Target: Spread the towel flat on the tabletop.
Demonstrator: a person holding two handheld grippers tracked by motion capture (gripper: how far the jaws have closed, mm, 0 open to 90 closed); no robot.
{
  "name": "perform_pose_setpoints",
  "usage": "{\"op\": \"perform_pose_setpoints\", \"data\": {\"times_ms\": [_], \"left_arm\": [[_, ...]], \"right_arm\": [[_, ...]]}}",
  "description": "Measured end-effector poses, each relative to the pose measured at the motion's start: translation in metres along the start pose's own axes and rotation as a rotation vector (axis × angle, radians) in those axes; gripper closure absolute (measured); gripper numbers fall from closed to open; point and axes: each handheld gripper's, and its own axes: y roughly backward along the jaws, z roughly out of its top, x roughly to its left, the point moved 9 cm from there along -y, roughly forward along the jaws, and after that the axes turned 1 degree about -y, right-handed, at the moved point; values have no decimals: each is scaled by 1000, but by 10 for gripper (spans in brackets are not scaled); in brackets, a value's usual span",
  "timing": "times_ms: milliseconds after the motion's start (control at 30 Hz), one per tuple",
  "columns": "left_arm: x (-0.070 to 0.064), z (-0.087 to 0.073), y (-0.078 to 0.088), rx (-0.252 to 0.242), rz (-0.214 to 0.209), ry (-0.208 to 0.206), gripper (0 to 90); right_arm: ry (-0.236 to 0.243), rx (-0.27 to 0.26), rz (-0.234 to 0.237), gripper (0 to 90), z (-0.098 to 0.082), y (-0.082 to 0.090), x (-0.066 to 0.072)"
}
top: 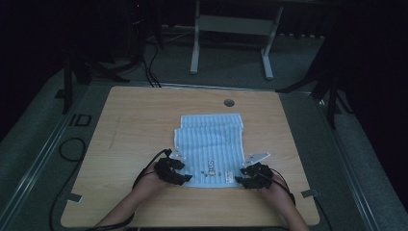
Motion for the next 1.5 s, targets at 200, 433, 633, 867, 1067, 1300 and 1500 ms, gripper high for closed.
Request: {"op": "perform_pose_setpoints", "data": {"times_ms": [200,433,633,867,1067,1300,1500], "left_arm": [[22,18,-12,-1,25,-2,413],[49,36,-23,29,117,-24,416],[60,43,-27,19,141,-1,529],[47,40,-22,43,72,-9,857],[39,62,19,-40,36,30,861],[2,68,62,-87,-3,4,860],[-48,44,84,-103,-98,-18,857]], "right_arm": [[-13,6,-9,563,10,-7,-18],[-50,-12,-31,570,23,-16,-37],[-78,-28,-60,654,32,-22,-46],[-40,-4,-73,871,33,-21,-37],[-55,-66,-69,876,51,7,-38],[-5,-138,-76,876,61,57,-22],[26,-198,-59,875,40,102,23]]}}
